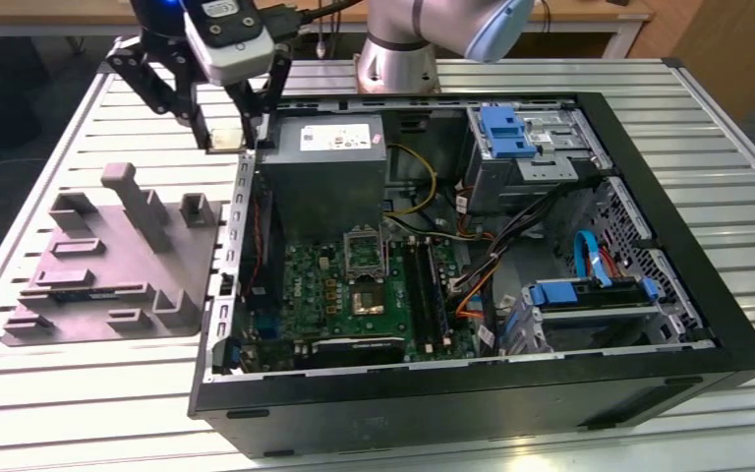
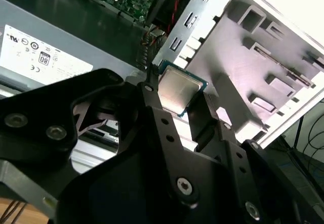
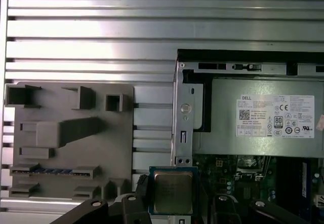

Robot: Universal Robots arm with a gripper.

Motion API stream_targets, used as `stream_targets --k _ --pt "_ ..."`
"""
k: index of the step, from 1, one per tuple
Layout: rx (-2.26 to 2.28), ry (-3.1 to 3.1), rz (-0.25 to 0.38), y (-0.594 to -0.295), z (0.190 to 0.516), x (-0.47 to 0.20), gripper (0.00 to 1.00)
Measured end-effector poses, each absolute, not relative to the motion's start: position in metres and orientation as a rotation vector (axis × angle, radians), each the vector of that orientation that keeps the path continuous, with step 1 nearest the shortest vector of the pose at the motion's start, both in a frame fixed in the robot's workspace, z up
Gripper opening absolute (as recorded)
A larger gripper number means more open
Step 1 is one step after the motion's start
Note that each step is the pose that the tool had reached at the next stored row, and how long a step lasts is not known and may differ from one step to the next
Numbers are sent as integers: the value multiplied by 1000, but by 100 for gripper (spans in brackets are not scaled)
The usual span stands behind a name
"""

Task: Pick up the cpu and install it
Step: 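Pick up the cpu and move it towards the insertion slot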

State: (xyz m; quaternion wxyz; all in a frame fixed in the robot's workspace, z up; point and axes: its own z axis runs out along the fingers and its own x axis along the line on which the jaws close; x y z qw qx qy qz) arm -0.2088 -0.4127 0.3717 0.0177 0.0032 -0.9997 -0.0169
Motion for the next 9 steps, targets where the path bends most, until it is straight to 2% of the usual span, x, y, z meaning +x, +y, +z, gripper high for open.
stream_targets --k 9 --pt "10 -3109 -53 -413 371 -168 47"
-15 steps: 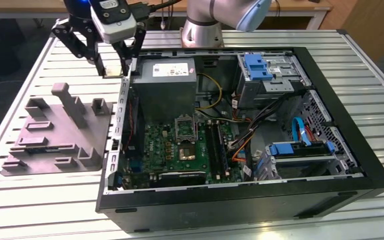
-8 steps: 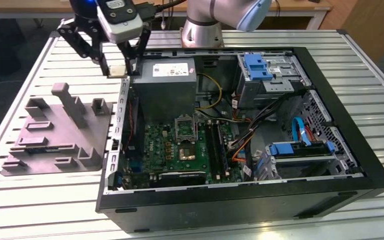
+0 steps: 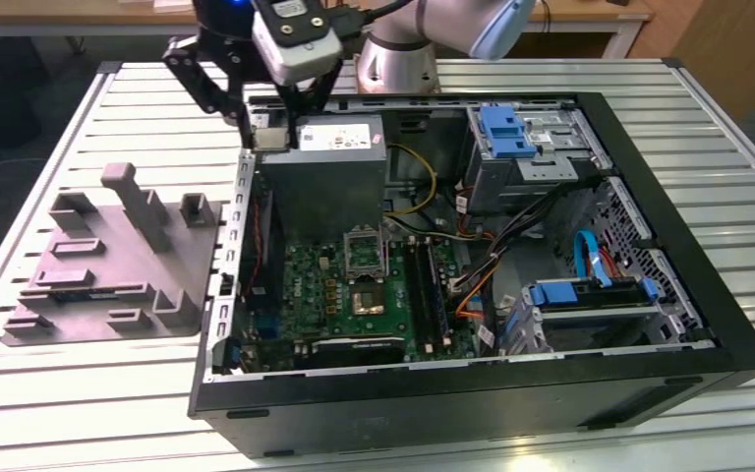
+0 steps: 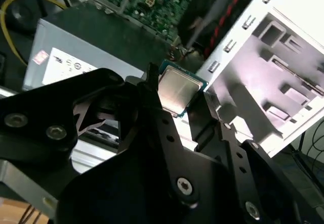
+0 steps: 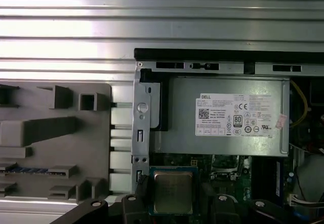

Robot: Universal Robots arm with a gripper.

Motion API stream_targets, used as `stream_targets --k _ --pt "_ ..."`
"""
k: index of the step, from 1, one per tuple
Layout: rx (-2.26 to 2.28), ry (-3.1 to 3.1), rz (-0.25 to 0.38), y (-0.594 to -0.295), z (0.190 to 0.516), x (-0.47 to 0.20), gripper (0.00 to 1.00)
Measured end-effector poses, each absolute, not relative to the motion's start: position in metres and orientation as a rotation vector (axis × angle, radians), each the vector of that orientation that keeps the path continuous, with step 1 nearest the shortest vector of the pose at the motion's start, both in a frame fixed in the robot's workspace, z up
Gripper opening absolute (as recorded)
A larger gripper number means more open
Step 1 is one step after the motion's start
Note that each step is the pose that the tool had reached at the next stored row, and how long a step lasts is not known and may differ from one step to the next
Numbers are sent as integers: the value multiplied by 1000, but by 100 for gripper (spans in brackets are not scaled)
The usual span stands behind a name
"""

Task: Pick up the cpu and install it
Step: 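Pick up the cpu and move it towards the insertion slot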

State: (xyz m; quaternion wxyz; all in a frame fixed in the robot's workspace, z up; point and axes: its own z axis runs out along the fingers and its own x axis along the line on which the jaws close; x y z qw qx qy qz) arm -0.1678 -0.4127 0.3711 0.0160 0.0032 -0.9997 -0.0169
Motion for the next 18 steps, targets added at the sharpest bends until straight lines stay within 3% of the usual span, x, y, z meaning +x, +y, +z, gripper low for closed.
stream_targets --k 18 --pt "6 -3118 -53 -426 361 -129 47"
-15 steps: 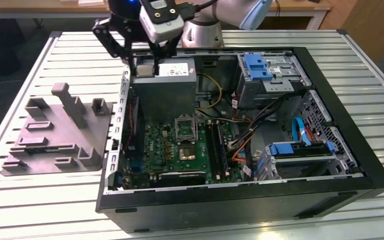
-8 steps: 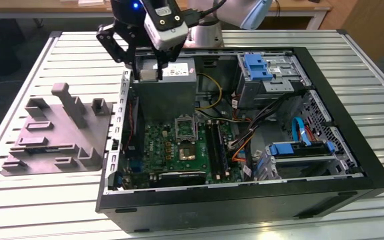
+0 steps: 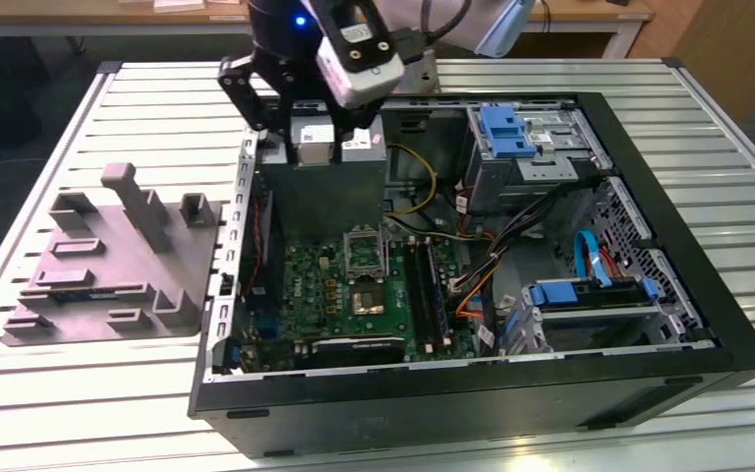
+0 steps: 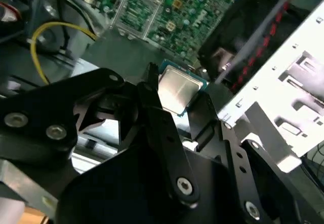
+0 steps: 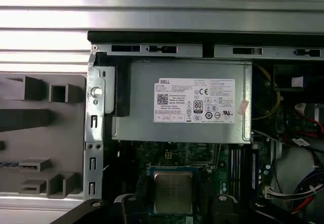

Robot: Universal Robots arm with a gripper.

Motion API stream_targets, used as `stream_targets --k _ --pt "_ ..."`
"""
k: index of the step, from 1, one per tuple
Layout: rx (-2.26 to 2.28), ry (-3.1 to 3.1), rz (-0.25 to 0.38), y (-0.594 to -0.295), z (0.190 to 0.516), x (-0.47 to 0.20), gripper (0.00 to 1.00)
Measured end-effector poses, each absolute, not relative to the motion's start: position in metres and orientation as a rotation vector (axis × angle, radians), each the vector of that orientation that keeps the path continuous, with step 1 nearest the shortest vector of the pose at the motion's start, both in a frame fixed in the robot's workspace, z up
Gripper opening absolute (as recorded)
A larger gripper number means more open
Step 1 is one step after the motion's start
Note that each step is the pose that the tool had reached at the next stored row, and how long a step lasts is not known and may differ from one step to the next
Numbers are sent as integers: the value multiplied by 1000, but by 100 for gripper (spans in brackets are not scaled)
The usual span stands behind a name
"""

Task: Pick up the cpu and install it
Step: 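Pick up the cpu and move it towards the insertion slot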

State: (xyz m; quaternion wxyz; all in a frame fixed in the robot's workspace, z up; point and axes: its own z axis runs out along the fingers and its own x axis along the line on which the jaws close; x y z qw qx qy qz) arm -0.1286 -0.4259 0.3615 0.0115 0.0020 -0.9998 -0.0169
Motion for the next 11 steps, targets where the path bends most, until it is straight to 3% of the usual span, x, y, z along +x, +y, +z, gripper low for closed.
stream_targets --k 11 --pt "6 -3121 -53 -426 357 -79 47"
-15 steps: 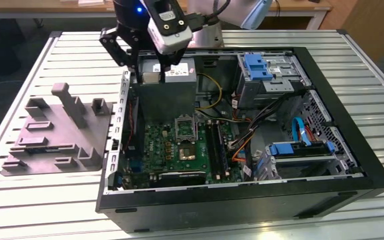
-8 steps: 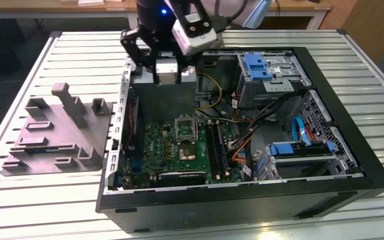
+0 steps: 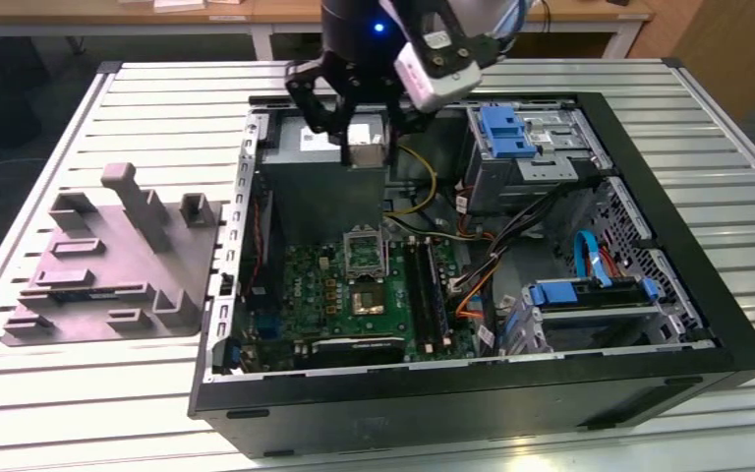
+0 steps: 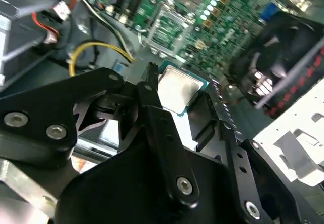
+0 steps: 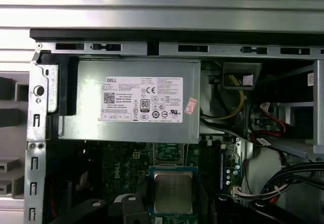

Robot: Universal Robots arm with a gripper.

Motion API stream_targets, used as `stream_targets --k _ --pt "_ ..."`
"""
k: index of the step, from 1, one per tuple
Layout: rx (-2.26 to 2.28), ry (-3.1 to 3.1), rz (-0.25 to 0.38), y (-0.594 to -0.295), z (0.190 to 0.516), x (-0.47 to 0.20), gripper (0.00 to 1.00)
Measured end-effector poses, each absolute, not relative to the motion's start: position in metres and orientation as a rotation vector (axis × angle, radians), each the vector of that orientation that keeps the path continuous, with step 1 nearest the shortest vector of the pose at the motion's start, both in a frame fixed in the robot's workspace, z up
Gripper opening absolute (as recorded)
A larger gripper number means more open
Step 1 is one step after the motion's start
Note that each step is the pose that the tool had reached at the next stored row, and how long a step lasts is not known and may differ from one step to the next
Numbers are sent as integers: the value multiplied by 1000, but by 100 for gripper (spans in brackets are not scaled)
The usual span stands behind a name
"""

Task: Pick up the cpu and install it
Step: 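Pick up the cpu and move it towards the insertion slot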

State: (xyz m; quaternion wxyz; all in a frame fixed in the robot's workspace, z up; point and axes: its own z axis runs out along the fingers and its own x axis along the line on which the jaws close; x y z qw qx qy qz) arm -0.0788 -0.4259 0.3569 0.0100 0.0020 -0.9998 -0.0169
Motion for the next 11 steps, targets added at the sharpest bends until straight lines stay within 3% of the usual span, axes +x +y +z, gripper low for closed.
stream_targets --k 11 --pt "6 -3124 -53 -426 354 -50 47"
